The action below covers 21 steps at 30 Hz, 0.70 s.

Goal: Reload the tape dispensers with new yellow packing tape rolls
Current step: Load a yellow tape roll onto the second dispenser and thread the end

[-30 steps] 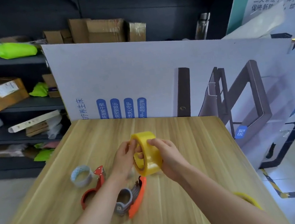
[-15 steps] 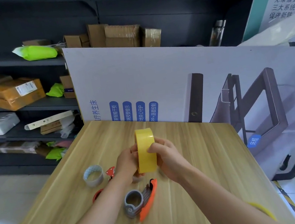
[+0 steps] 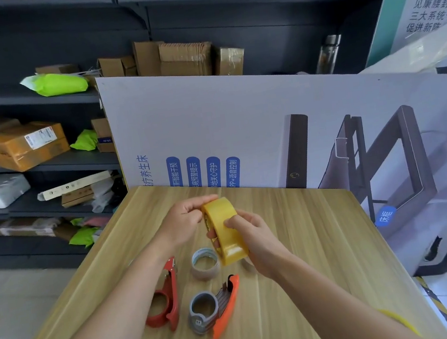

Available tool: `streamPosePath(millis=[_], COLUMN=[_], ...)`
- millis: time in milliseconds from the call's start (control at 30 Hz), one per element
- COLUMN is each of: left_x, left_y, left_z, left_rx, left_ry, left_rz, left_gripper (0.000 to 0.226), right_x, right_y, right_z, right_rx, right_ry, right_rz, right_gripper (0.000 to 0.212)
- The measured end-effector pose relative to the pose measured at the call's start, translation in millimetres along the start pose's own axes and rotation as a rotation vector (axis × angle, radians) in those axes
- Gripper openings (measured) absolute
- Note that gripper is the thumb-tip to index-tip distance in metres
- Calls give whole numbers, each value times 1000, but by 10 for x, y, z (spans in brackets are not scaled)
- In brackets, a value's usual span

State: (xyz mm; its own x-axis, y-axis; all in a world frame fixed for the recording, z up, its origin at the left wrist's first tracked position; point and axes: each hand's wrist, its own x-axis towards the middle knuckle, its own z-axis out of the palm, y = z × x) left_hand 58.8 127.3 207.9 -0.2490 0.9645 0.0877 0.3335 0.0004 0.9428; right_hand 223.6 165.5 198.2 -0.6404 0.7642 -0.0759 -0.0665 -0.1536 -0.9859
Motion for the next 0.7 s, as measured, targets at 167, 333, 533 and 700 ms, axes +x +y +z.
streamPosePath(millis=[167, 333, 533, 700], left_x=[-39, -17, 22, 26], left_y=[89, 52, -40, -60], left_z=[51, 4, 25, 1], left_rx=[-11, 40, 130, 66], left_ry=[-183, -252, -183, -173], left_rz=[8, 4, -12, -135], left_gripper=[54, 61, 51, 52], right_x=[52, 63, 71, 78], right_y=[-60, -100, -159, -104], right_z=[-23, -77, -95, -103], right_rx=[-19, 86, 153, 100], right_ry=[33, 20, -15, -28], right_rz=[34, 146, 234, 185], right_gripper=[18, 7, 26, 27])
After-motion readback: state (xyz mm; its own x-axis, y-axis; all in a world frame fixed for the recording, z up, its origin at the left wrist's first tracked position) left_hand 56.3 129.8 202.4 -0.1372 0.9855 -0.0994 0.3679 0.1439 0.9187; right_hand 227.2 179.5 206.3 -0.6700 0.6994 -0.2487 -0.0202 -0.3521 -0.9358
